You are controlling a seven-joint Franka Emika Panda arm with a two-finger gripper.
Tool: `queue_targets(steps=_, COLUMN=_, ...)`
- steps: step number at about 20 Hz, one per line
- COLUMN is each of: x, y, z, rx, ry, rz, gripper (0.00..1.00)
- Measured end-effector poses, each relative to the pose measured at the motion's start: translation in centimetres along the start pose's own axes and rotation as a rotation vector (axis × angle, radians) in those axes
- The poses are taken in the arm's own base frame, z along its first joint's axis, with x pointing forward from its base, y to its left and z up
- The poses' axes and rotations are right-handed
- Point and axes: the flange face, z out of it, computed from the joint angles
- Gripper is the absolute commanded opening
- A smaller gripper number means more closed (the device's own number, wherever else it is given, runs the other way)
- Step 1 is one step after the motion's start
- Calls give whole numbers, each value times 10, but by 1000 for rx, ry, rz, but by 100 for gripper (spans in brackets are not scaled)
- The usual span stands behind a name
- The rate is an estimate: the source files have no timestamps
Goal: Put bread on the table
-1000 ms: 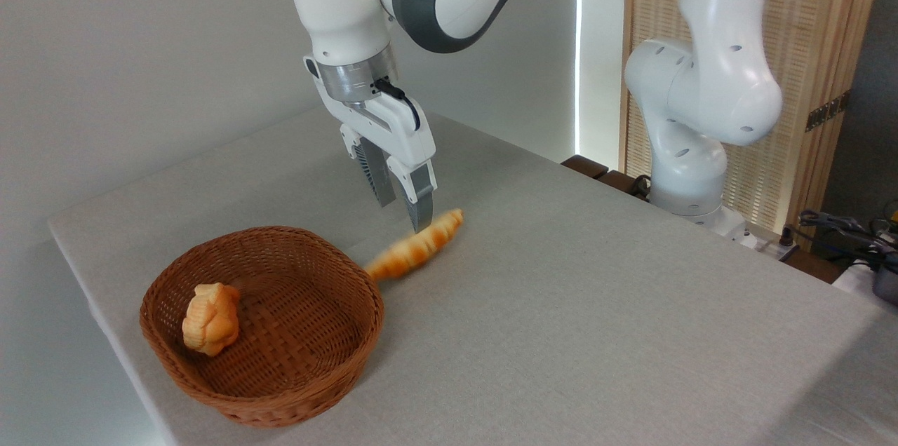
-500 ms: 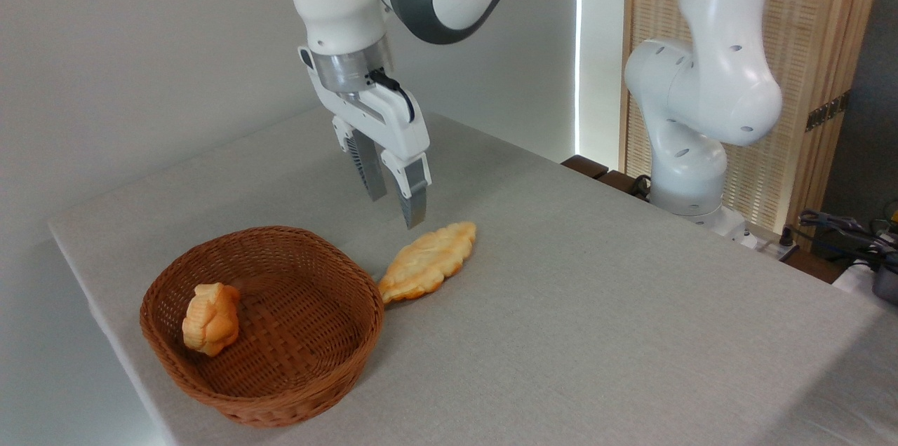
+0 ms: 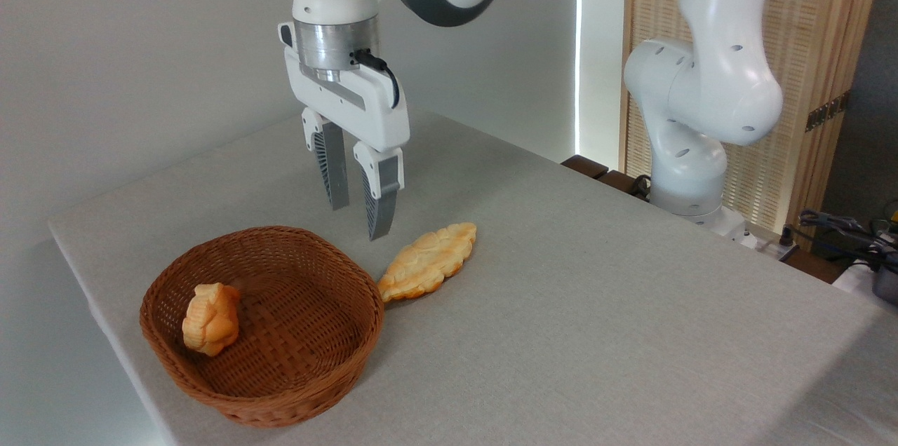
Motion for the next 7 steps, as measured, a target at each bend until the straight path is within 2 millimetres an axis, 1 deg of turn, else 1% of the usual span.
queue_targets(steps=1, x=-4, y=-7, z=-1, rx=1, ry=3, rz=10, gripper=100)
queue_targets(steps=3, x=-10, y=-16, z=-3, rx=1, ry=4, rz=34, gripper=100)
queue_targets(steps=7, x=-13, y=-20, z=-3, rx=-3, ry=0, rz=51, gripper=100)
